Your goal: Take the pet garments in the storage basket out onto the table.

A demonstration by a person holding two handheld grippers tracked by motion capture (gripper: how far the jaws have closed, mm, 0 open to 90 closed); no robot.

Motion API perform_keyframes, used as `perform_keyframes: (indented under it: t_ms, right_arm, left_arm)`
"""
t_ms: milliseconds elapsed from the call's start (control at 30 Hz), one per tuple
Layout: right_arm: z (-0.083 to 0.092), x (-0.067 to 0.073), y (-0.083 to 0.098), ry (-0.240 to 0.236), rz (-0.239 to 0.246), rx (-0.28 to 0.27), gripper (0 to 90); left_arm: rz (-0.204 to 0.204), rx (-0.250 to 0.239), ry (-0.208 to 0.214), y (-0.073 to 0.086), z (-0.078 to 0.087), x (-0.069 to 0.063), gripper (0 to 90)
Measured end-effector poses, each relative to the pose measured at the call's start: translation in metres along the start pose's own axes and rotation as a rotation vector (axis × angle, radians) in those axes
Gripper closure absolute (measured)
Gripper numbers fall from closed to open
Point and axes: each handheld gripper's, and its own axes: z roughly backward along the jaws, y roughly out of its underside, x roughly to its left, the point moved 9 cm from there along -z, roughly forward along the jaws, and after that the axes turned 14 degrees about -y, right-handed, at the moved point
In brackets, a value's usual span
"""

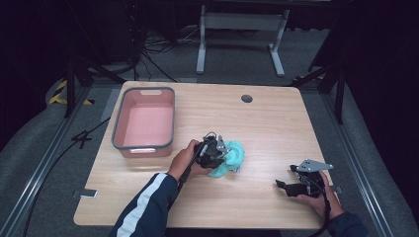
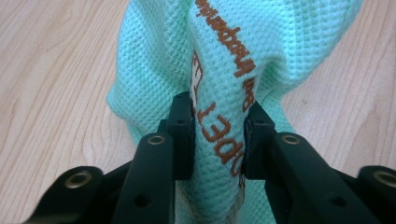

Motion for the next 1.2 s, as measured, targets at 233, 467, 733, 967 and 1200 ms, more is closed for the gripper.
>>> perform_keyframes:
  t_ms: [233,467,733,967,1200]
  right_arm:
    - [0.0,0.0,0.0,0.0,0.0,0.0,14.9]
    - [0.0,0.0,0.0,0.0,0.0,0.0,14.9]
    - [0.0,0.0,0.0,0.0,0.0,0.0,14.9]
    - [0.0,0.0,0.0,0.0,0.0,0.0,14.9]
    - [0.0,0.0,0.0,0.0,0.0,0.0,14.9]
  left_arm:
    - [0.024,0.006,0.0,0.001,-0.004,-0.001,53.1]
    - [0.039,-0.007,-0.03,-0.001,-0.002,0.001,36.7]
    - [0.04,-0.029,-0.025,-0.002,0.008,0.004,28.3]
    - [0.024,-0.053,-0.029,-0.003,0.022,0.007,26.4]
    - [-0.009,-0.065,-0.048,-0.003,0.033,0.009,23.4]
